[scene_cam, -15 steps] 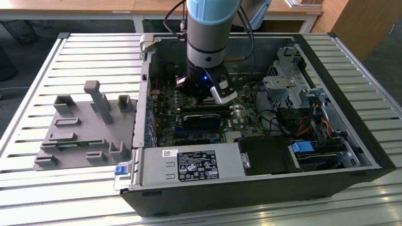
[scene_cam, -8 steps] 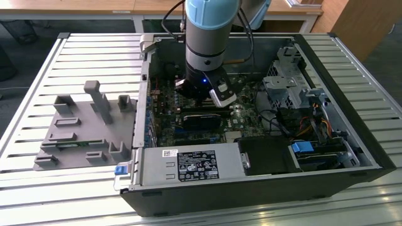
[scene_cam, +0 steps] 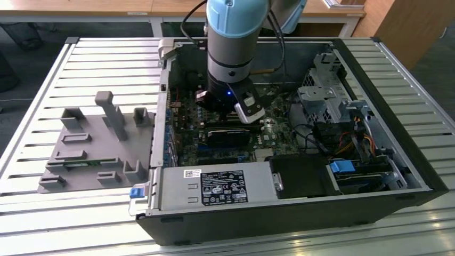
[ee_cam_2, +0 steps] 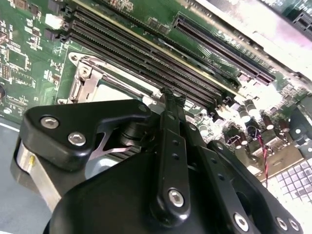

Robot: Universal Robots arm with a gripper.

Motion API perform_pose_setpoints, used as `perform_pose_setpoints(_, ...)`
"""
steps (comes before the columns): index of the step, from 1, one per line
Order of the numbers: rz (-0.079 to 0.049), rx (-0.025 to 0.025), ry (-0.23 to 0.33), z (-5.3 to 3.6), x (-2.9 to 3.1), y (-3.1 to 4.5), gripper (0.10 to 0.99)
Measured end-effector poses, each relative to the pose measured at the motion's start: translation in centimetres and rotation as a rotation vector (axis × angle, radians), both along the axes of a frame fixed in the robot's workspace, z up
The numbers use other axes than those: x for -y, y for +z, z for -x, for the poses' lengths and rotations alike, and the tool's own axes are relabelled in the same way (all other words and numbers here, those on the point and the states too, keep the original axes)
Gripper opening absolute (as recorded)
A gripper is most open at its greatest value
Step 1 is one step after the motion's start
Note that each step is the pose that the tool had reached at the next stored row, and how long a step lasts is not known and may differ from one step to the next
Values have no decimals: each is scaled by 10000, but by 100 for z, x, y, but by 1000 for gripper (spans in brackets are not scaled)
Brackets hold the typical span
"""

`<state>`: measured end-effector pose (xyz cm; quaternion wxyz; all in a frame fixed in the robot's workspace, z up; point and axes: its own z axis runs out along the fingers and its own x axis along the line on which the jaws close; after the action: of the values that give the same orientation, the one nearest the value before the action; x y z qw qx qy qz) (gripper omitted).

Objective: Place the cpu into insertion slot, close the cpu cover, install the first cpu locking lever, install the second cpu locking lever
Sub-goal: 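Install the second cpu locking lever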

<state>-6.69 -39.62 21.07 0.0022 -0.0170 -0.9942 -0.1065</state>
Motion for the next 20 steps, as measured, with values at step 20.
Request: perform_pose_setpoints(20,-166,54,36,65,0,-155,106)
